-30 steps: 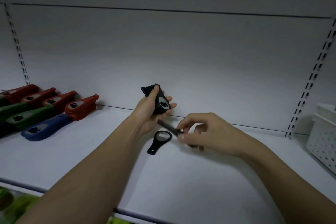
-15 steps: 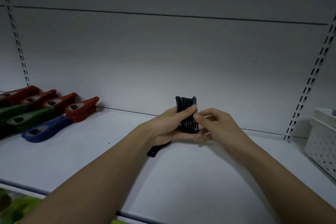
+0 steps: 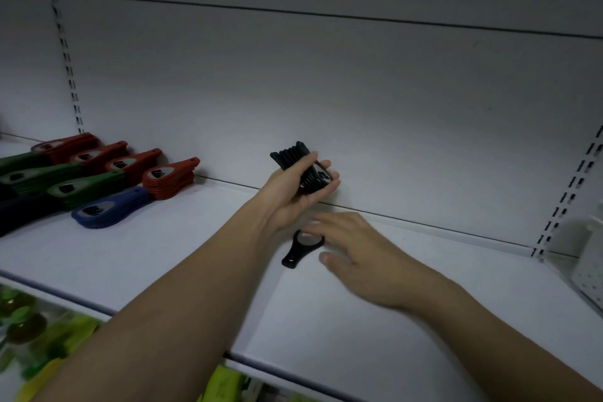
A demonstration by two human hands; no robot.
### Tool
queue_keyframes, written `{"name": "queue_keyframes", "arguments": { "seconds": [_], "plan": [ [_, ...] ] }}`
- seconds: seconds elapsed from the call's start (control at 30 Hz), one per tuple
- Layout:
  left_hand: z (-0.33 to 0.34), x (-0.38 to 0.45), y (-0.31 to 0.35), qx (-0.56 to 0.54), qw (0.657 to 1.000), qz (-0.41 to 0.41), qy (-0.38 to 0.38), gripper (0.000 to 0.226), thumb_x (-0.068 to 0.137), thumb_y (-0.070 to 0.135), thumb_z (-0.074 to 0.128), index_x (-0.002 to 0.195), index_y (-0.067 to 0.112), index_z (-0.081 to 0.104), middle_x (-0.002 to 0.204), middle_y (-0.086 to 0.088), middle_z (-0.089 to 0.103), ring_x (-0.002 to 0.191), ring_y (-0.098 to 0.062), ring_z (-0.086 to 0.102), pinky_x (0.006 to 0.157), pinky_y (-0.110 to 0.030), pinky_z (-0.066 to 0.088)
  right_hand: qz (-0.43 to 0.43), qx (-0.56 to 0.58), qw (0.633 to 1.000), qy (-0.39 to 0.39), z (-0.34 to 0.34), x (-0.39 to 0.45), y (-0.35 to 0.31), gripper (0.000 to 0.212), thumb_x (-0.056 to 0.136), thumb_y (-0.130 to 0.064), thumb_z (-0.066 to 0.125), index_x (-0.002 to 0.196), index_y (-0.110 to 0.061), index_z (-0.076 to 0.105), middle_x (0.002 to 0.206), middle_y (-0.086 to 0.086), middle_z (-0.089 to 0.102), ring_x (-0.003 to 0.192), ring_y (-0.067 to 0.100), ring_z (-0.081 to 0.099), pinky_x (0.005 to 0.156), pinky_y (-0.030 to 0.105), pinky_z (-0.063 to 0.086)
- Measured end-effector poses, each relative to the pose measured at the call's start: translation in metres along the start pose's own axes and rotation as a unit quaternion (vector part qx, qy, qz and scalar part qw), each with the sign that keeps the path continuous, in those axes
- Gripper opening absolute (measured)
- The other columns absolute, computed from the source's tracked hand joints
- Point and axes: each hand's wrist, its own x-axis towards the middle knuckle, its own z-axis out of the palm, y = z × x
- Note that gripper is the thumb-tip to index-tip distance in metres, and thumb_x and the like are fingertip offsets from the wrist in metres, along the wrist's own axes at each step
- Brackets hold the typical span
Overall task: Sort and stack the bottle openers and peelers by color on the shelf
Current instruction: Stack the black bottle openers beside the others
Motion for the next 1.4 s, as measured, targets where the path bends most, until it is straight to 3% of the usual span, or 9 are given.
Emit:
{"name": "queue_keyframes", "arguments": {
  "seconds": [0.13,0.33,0.43,0.57,0.7,0.83,1.03,1.2,1.4],
  "plan": [
    [-0.005,0.0,-0.001,0.03,0.999,0.022,0.016,0.013,0.094,0.011,0.064,0.096,-0.001,0.06,0.101,-0.015,0.064,0.092,-0.032,0.065,0.063,-0.035,0.062,-0.023,-0.039,0.997,-0.066,0.003,0.006,-0.012,0.042,0.105,-0.025,0.035,0.143,-0.04,0.044,0.148,-0.022,0.037,0.133,0.004,0.027,0.112,0.025,0.025],
    [-0.005,0.002,0.002,0.053,0.997,0.057,0.03,0.024,0.091,0.018,0.069,0.109,0.005,0.061,0.104,-0.012,0.064,0.09,-0.027,0.068,0.06,-0.026,0.059,0.014,-0.026,0.999,-0.042,-0.011,0.003,-0.011,0.01,0.097,-0.038,0.054,0.106,-0.035,0.058,0.106,-0.021,0.047,0.103,0.004,0.039,0.092,0.029,0.04],
    [-0.002,0.0,0.002,0.089,0.994,0.053,0.027,0.026,0.092,0.022,0.068,0.112,0.007,0.061,0.104,-0.01,0.068,0.086,-0.024,0.071,0.053,-0.021,0.055,0.086,0.011,0.996,-0.002,-0.022,-0.003,0.0,0.009,0.093,-0.037,0.061,0.09,-0.031,0.055,0.092,-0.017,0.056,0.085,0.001,0.051,0.079,0.026,0.047],
    [0.002,-0.004,-0.003,0.159,0.987,0.028,0.019,0.022,0.093,0.024,0.068,0.109,0.01,0.063,0.099,-0.007,0.07,0.081,-0.021,0.073,0.048,-0.019,0.052,0.207,0.182,0.954,0.115,-0.044,-0.013,0.019,0.016,0.092,-0.024,0.066,0.085,-0.014,0.057,0.06,-0.012,0.058,0.046,0.001,0.046,0.047,0.013,0.034],
    [0.008,-0.012,-0.01,0.226,0.973,-0.024,-0.044,0.033,0.094,0.024,0.065,0.122,0.006,0.061,0.104,-0.007,0.07,0.082,-0.02,0.072,0.053,-0.021,0.054,0.241,0.334,0.886,0.214,-0.057,-0.018,0.034,0.016,0.098,-0.019,0.059,0.086,-0.008,0.055,0.061,0.002,0.053,0.051,0.016,0.043,0.047,0.023,0.036],
    [0.014,-0.023,-0.015,0.27,0.952,-0.077,-0.121,0.029,0.096,0.026,0.06,0.119,0.01,0.061,0.095,-0.002,0.072,0.077,-0.01,0.07,0.064,-0.023,0.059,0.219,0.47,0.82,0.24,-0.06,-0.017,0.03,0.01,0.098,-0.012,0.056,0.091,-0.005,0.059,0.066,0.003,0.057,0.054,0.012,0.05,0.049,0.022,0.045],
    [0.013,-0.027,-0.023,0.299,0.911,-0.136,-0.249,0.023,0.097,0.014,0.059,0.12,0.014,0.06,0.11,-0.006,0.068,0.105,-0.026,0.068,0.072,-0.028,0.06,0.206,0.438,0.844,0.233,-0.052,-0.013,0.023,0.009,0.093,-0.007,0.062,0.1,-0.002,0.065,0.087,0.007,0.063,0.061,0.011,0.057,0.058,0.022,0.053],
    [0.016,-0.022,-0.032,0.379,0.89,-0.086,-0.239,0.017,0.09,0.003,0.068,0.096,0.018,0.063,0.082,0.007,0.063,0.091,-0.013,0.064,0.072,-0.027,0.059,0.229,0.46,0.818,0.26,-0.051,-0.01,0.018,0.025,0.093,-0.021,0.065,0.116,-0.013,0.058,0.091,0.01,0.068,0.065,0.013,0.063,0.06,0.027,0.057],
    [0.017,-0.022,-0.035,0.395,0.88,-0.08,-0.251,0.024,0.087,-0.002,0.069,0.107,0.009,0.063,0.094,0.002,0.064,0.095,-0.012,0.065,0.084,-0.036,0.06,0.196,0.4,0.854,0.268,-0.051,-0.011,0.014,0.017,0.09,-0.014,0.068,0.106,-0.017,0.069,0.086,0.014,0.073,0.061,0.023,0.064,0.058,0.03,0.057]
  ]
}}
